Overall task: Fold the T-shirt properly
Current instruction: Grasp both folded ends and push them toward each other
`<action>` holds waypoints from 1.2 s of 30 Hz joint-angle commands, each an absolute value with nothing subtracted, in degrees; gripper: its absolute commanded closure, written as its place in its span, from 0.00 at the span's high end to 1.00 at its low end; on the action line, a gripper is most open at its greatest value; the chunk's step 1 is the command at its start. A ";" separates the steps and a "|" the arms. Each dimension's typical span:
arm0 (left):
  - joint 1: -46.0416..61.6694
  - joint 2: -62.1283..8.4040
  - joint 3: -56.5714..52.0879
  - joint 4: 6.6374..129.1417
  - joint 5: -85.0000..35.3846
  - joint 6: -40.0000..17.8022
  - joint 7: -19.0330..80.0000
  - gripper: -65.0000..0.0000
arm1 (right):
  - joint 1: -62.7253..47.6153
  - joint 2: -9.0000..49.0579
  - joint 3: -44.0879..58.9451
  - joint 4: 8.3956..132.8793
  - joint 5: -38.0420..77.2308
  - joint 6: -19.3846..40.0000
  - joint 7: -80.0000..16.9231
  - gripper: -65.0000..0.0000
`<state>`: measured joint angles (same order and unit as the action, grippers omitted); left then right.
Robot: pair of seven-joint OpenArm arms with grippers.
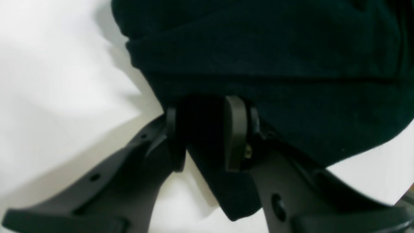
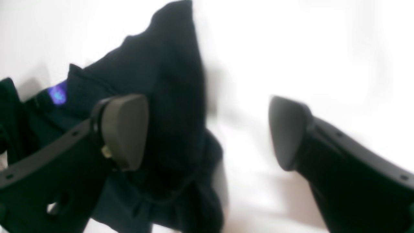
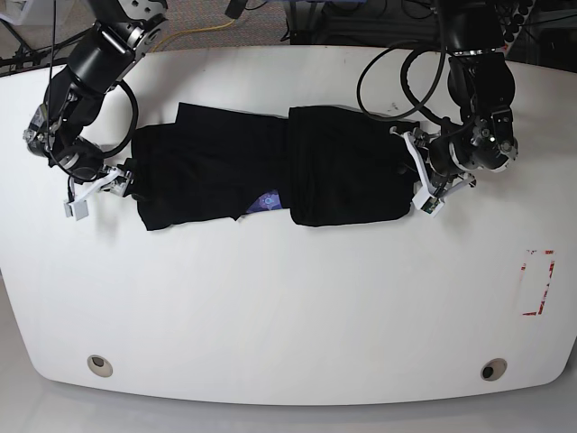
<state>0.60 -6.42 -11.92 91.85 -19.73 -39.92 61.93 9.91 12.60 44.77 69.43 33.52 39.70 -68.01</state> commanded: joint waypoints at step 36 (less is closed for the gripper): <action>-0.22 -0.48 -12.09 87.52 -20.53 -36.18 61.23 0.26 | -4.97 2.15 30.11 110.55 41.27 34.33 -67.65 0.00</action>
